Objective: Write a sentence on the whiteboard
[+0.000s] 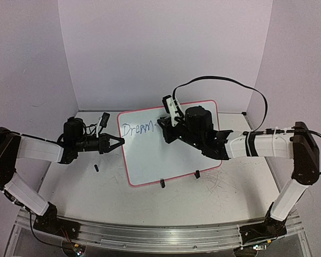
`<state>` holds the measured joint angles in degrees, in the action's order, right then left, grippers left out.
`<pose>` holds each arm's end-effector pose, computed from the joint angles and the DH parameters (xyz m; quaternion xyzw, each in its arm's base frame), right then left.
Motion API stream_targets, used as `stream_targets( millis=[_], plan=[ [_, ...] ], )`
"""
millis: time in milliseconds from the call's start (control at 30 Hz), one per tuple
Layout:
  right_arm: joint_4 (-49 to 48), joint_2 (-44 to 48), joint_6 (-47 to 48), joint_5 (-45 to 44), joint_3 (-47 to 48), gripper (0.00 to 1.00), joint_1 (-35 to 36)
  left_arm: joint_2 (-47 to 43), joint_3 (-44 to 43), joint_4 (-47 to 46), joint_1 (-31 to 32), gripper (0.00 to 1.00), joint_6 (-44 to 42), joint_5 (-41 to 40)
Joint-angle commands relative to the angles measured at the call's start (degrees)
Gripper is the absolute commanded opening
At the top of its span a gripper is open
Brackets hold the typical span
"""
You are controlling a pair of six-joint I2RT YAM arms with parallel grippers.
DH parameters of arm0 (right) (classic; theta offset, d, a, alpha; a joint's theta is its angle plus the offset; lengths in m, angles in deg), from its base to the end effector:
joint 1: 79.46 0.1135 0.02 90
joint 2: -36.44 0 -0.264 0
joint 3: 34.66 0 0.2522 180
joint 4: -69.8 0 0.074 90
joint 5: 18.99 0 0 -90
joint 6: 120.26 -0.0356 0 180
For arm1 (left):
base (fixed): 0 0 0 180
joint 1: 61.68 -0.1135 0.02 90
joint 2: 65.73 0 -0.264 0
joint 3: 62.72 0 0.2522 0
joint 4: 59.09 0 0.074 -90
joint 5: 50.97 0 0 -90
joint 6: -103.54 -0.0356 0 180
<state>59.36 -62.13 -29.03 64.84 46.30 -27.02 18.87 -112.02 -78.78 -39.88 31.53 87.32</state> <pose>0.2519 0.3213 0.2846 -0.3063 0.6843 0.2491 0.6131 0.2641 -0.1343 0.2043 0.2713 0.7183 -0.4941 0.4078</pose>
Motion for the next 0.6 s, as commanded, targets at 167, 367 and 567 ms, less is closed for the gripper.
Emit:
stream_targets(
  millis=[167, 367, 567],
  plan=[
    [-0.5, 0.7, -0.8, -0.8, -0.6, 0.00, 0.2, -1.0, -2.1, -1.0, 0.1, 0.00, -3.6, -2.1],
    [-0.1, 1.2, -2.7, -1.5, -1.3, 0.00, 0.1, -1.3, -2.0, -1.0, 0.1, 0.00, -3.5, -2.1],
    [-0.1, 2.8, -2.8, -3.9, -2.7, 0.00, 0.1, -1.2, -2.0, -1.1, 0.1, 0.00, -3.5, -2.0]
  ],
)
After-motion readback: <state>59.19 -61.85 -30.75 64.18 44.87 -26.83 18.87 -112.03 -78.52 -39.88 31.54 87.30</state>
